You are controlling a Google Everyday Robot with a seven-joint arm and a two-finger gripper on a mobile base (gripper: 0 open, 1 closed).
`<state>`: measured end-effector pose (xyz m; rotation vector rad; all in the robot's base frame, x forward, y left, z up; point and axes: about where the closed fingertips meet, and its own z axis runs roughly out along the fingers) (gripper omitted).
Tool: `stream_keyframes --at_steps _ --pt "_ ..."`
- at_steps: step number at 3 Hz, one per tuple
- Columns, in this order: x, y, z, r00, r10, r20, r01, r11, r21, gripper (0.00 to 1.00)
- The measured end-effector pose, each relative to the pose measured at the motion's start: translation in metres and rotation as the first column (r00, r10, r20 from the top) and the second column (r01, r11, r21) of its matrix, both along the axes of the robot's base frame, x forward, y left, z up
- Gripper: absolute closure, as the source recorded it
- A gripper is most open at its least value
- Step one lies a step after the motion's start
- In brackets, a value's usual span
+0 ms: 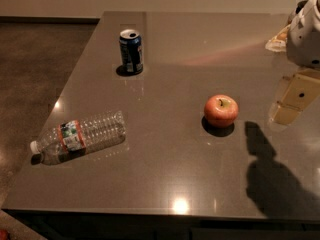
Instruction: Move water bottle near apple
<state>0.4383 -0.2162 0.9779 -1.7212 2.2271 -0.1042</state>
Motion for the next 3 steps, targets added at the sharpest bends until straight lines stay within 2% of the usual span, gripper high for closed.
stream_keyframes --at_steps 1,2,3 --pt "0.000 0.000 0.000 1.0000 0.000 0.000 0.000 1.000 0.000 0.00" --pt "0.003 0.013 0.000 0.9995 0.026 -0.015 -0.026 1.000 0.013 0.00" --pt "0.005 0.048 -0.002 0.9940 0.103 -0.037 -0.101 0.994 0.049 0.00"
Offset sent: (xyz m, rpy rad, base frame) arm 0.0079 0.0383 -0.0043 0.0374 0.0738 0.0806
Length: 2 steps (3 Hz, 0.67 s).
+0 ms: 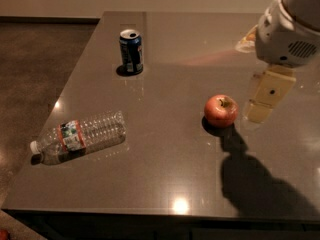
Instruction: Move water bottle near apple
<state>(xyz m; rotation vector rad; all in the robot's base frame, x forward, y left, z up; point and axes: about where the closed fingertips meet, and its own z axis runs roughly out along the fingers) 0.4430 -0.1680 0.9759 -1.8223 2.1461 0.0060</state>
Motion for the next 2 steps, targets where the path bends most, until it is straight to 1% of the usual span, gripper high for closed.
stream_keyframes --at_steps 1,2 --pt "0.001 0.041 -0.004 0.9955 0.091 -0.025 -0.091 0.995 0.031 0.00" --pt "-0.003 0.089 -0.008 0.9790 0.200 -0.039 -0.198 0.979 0.048 0.00"
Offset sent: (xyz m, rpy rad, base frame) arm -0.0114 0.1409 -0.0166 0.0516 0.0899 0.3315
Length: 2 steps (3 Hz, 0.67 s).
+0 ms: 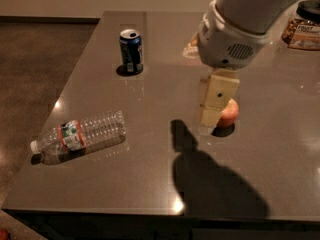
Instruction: Move water bottle near apple
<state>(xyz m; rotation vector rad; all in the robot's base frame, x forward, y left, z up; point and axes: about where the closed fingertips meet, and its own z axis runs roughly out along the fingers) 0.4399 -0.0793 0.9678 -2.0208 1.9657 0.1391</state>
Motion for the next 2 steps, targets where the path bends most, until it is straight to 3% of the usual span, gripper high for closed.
stream_keyframes --at_steps 1,2 --pt "-0.002 0.045 -0.011 0.9958 0.090 -0.016 -0.090 0.996 0.001 0.00" --pt "0.000 0.091 -0.027 0.9859 0.165 -0.028 -0.166 0.986 -0.013 0.00"
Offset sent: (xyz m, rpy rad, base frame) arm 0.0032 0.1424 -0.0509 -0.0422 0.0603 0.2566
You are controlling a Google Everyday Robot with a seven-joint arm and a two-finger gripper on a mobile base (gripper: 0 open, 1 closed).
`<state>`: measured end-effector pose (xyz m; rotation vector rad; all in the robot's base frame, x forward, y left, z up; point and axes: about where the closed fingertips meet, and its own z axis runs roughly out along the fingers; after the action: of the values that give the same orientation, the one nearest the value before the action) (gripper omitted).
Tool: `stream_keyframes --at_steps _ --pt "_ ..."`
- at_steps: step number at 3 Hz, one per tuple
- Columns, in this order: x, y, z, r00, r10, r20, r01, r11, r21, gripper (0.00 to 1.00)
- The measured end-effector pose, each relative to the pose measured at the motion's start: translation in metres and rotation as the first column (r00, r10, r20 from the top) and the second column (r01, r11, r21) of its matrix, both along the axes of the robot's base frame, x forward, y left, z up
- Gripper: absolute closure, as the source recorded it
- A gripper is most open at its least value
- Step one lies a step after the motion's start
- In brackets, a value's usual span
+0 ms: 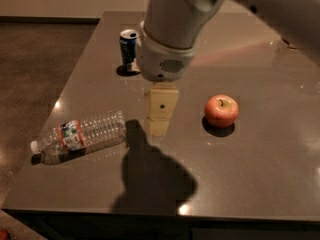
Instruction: Move water bottle near apple
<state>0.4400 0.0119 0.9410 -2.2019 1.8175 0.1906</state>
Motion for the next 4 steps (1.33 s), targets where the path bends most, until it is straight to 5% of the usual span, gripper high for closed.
stream_keyframes --at_steps 2,4 --pt "-0.007 0.067 -0.035 0.9952 0.093 -0.030 -0.094 0.994 -0.051 0.00" --pt "-0.006 0.104 -0.071 0.9914 0.116 -0.061 -0.122 0.987 -0.105 0.00"
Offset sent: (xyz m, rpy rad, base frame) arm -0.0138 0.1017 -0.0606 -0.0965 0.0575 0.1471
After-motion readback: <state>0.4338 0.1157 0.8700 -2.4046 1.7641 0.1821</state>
